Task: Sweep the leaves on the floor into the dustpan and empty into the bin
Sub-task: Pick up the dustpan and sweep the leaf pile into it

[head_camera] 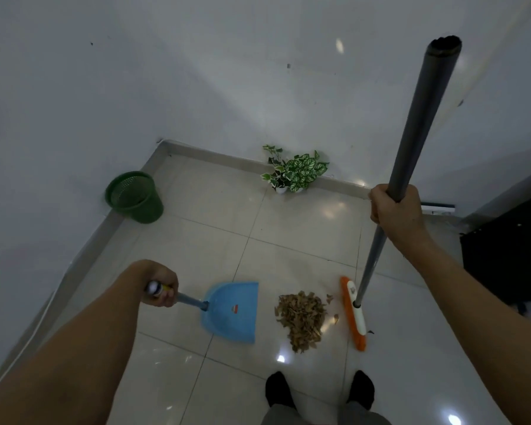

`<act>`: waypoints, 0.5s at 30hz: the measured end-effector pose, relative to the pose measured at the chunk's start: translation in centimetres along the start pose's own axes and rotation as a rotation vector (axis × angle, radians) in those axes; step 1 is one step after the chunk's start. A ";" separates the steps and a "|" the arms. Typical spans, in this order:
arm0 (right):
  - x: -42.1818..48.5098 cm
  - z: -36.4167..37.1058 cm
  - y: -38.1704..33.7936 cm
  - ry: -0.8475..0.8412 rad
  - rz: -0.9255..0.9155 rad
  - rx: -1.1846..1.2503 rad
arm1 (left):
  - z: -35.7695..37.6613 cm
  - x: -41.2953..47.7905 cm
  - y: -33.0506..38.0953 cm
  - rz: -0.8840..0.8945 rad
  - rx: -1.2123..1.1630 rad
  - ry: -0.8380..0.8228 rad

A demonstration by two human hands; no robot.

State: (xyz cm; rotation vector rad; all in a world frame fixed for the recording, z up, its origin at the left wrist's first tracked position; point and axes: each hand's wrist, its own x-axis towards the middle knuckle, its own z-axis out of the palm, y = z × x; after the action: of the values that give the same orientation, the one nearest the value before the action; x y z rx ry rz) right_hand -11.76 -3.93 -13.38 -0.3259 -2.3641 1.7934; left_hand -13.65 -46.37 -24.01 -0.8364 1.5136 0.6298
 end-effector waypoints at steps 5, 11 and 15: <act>0.3 2.3 -0.1 -0.007 0.002 -0.036 | -2.6 -1.2 -0.1 0.196 -0.077 0.080; 0.3 3.5 -0.6 -0.024 0.004 -0.053 | -5.1 -2.7 -0.5 0.295 -0.208 0.127; -0.1 4.1 -0.9 -0.035 0.014 -0.062 | -6.3 -3.6 0.0 0.321 -0.042 0.314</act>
State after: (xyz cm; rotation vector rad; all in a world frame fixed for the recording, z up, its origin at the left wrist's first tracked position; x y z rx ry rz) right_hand -12.81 -8.01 -13.59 -0.3220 -2.4509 1.7493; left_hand -17.37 -50.82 -19.71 -0.7542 1.9495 0.7930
